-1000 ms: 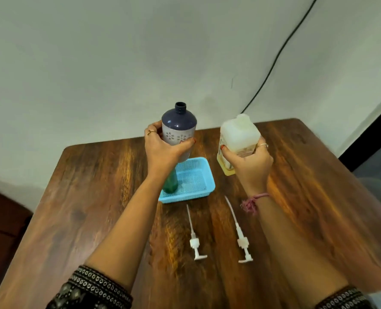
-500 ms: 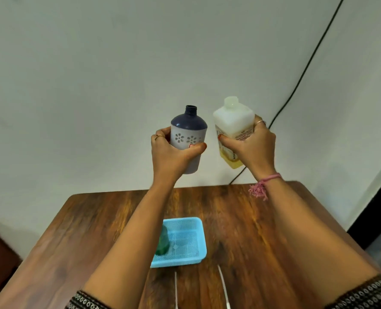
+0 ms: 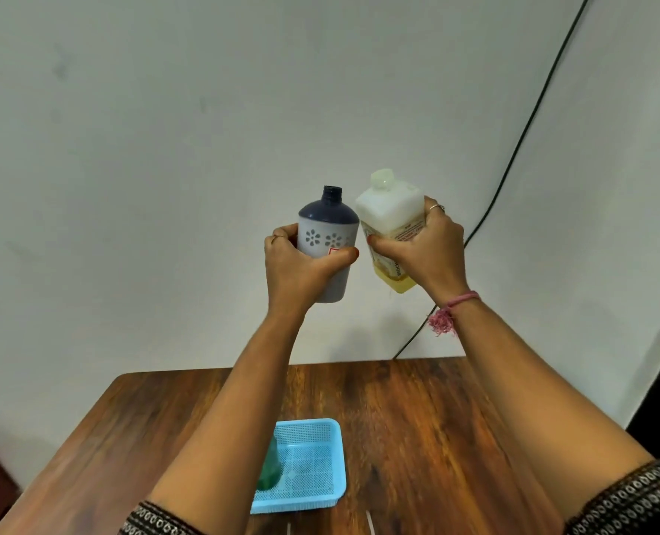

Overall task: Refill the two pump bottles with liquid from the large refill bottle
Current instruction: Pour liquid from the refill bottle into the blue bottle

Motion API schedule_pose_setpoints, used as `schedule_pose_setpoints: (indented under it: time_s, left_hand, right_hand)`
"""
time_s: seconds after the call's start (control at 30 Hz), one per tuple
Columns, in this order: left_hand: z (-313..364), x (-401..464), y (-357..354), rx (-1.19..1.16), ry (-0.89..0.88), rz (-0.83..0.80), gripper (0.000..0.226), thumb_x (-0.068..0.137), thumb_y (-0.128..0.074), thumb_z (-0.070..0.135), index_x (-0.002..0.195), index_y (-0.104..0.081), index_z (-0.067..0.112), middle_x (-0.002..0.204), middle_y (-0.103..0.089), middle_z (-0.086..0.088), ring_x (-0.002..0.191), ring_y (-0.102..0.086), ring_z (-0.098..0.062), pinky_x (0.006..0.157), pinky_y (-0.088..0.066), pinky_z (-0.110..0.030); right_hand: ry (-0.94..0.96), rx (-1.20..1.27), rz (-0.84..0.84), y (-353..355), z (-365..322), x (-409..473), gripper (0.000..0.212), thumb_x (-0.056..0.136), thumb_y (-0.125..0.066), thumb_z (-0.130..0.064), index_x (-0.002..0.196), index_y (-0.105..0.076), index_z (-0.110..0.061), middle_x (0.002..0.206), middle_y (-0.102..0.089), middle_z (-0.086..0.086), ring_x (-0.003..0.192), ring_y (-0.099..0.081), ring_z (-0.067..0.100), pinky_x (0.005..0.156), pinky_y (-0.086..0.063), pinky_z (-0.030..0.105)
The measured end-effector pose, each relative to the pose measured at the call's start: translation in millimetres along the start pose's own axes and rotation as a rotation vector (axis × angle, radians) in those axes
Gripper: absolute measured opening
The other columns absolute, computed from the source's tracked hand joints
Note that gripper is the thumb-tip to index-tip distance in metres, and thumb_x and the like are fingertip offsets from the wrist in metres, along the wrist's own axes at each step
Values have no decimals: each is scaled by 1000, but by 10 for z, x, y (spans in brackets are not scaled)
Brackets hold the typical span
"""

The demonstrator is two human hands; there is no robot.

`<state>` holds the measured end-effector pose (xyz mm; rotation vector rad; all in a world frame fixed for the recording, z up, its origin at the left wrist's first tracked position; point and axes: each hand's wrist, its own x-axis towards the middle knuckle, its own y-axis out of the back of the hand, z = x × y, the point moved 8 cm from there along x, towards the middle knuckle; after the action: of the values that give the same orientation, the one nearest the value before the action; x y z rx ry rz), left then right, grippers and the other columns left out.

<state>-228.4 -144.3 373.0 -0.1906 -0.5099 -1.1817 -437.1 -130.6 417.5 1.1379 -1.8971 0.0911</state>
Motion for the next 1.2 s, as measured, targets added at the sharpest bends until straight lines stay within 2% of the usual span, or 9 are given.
schedule_pose_setpoints:
  time_s: [0.2, 0.4, 0.6, 0.67, 0.8, 1.03, 1.2]
  left_hand:
    - [100, 39, -44, -8, -16, 9, 92, 37, -77, 59, 115, -51, 17, 114, -57, -6, 92, -63, -14, 63, -52, -18]
    - [161, 34, -76, 3, -25, 26, 85, 43, -81, 51, 115, -50, 17, 114, -56, -7, 92, -63, -15, 64, -52, -18]
    - [188, 20, -74, -11, -32, 36, 84, 44, -81, 50, 115, -50, 17, 114, -56, -8, 90, -63, -15, 64, -52, -18]
    - [206, 13, -70, -18, -35, 39, 83, 44, -81, 49, 114, -50, 17, 113, -56, -8, 90, -63, -14, 62, -50, -16]
    - [233, 18, -53, -9, -52, 50, 77, 51, -88, 40, 114, -49, 17, 114, -56, -8, 91, -62, -15, 62, -49, -14]
    - [233, -1, -56, -4, -58, 53, 73, 60, -89, 32, 118, -48, 15, 116, -55, -9, 93, -62, -17, 62, -48, -12]
    - [245, -17, -68, -5, -62, 53, 72, 61, -88, 31, 118, -48, 15, 116, -55, -10, 94, -61, -18, 63, -47, -12]
  right_hand:
    - [39, -13, 1, 70, -39, 111, 67, 63, -84, -41, 118, -56, -14, 95, -56, -7, 80, -56, 12, 57, -36, 4]
    - [105, -25, -18, 125, -112, 224, 71, 65, -83, -41, 123, -53, -15, 100, -58, -4, 82, -56, 12, 60, -39, 7]
    - [186, -70, -51, 194, -231, 345, 73, 67, -83, -38, 128, -50, -15, 111, -61, 3, 86, -54, 11, 62, -37, 4]
    - [221, -88, -61, 202, -277, 379, 74, 66, -83, -38, 128, -50, -16, 111, -62, 3, 86, -55, 12, 64, -41, 7]
    - [261, -147, -63, 219, -340, 431, 72, 64, -82, -34, 127, -51, -19, 106, -63, 3, 84, -57, 17, 67, -52, 25]
    - [338, -240, -93, 217, -389, 505, 74, 66, -82, -32, 130, -49, -18, 112, -63, 5, 86, -54, 15, 69, -48, 22]
    - [374, -291, -101, 230, -450, 540, 76, 65, -82, -31, 132, -48, -18, 115, -62, 6, 96, -60, 24, 75, -55, 32]
